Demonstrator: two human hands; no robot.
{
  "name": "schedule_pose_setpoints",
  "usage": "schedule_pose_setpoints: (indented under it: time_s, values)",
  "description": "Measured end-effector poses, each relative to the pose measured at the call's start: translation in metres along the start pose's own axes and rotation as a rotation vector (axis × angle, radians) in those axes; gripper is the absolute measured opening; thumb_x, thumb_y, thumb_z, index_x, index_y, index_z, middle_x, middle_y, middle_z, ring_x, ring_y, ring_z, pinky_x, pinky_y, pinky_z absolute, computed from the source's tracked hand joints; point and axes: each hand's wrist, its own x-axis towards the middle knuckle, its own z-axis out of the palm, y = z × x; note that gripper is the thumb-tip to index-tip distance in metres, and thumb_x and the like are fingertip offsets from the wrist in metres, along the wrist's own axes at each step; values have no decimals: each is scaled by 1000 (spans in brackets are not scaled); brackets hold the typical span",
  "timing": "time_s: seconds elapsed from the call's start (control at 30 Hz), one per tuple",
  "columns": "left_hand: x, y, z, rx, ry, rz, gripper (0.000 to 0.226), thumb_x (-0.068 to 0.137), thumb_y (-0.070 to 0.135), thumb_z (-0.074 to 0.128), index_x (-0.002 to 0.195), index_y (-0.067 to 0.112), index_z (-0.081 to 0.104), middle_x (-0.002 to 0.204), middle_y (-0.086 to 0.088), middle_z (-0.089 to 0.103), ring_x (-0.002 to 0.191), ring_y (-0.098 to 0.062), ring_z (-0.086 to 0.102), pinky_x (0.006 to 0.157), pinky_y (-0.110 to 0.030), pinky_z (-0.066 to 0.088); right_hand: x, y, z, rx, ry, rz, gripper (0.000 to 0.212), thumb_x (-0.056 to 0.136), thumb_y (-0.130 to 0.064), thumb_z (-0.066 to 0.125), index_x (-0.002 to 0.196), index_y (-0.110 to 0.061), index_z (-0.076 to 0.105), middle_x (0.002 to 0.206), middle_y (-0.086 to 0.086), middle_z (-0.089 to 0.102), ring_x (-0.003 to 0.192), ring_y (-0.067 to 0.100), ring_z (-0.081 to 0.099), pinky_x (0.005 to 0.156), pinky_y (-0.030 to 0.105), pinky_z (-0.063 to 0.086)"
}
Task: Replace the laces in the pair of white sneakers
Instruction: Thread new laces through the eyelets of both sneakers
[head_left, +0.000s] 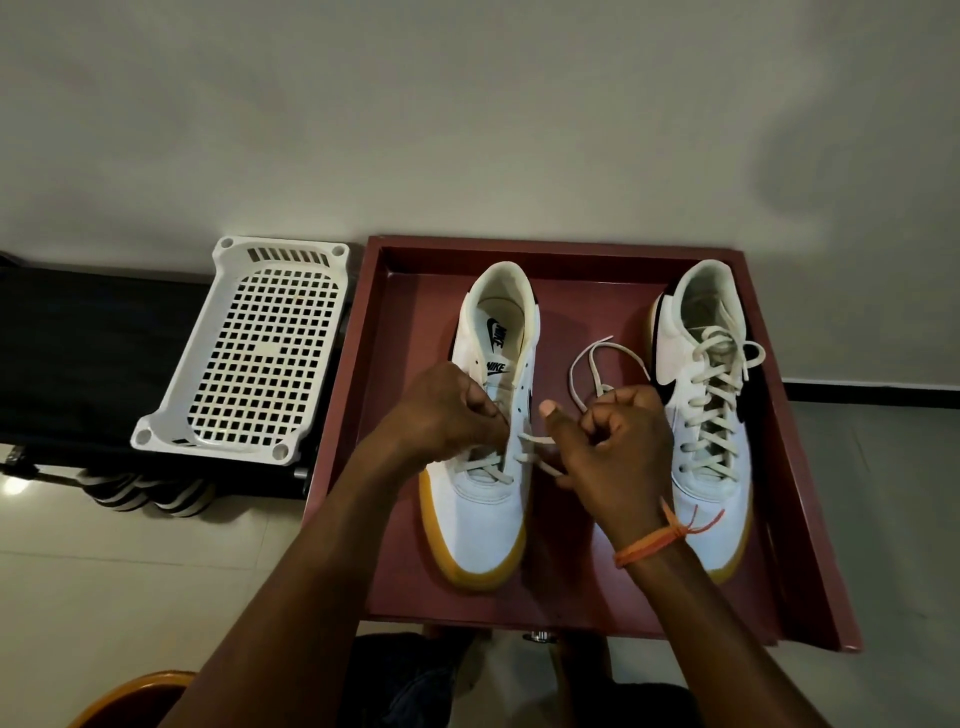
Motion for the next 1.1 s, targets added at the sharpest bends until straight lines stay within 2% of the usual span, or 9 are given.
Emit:
schedule_pose_setpoints:
  time_s: [0.17,0.33,0.43,0.5,0.67,0.8,0.93,1.03,1.1]
  values:
    - [1,0,-4,-42,-54,32,3,73,7,80,75,7,79,75,-4,75,75,-18,73,71,-25,58,-8,3,3,-212,-142,-45,48,82,-49,70,45,-23,53,98,4,46,86,12,52,80,29,44]
    - [3,-4,-4,-87,-93,27,5,73,5,80,78,5,78,78,-5,76,78,-22,73,77,-32,60,-11,10,14,-86,-153,103,25,75,-42,79,58,-28,68,96,1,55,105,13,49,96,34,44]
    - [3,-3,-3,-87,-92,4,6,74,5,80,79,4,78,77,-3,75,77,-19,73,74,-30,59,-9,12,15,117,-179,184,20,76,-32,80,61,-19,76,70,5,68,72,10,63,76,29,52]
    - [3,-2,-2,-98,-95,-20,5,74,6,79,79,4,77,72,1,74,73,-14,72,68,-25,57,-10,8,14,259,-243,288,18,83,-17,76,68,-7,77,58,3,66,54,4,56,60,19,49]
    - [1,1,3,-105,-77,-59,5,77,6,75,77,1,76,74,-4,74,66,-10,69,58,-16,52,-11,9,22,277,-291,237,24,89,-13,69,67,-3,68,76,24,63,67,18,55,62,19,45]
    - [2,-1,2,-184,-123,-108,12,82,9,71,83,-3,74,85,-15,74,80,-24,70,78,-33,60,-9,12,25,181,-289,160,16,91,-21,66,75,-18,65,108,17,57,95,19,57,73,1,37]
    - [3,-1,6,-343,-114,-135,10,84,0,68,80,3,77,87,-19,74,82,-26,66,89,-42,55,-7,22,28,396,-282,243,21,90,-34,62,81,-17,69,98,25,63,90,25,60,83,35,49]
    - [1,4,10,-336,-85,-123,13,85,-4,66,83,5,76,76,-7,74,77,-20,68,80,-34,58,-11,24,29,539,-248,375,15,97,-16,58,92,-6,69,93,22,71,85,25,64,78,39,52]
    - [-1,6,7,-281,-67,-103,12,86,2,66,84,8,77,80,-6,76,82,-23,71,80,-32,59,-10,27,30,462,-210,356,18,93,-25,62,89,-9,70,91,17,72,86,25,67,79,44,56]
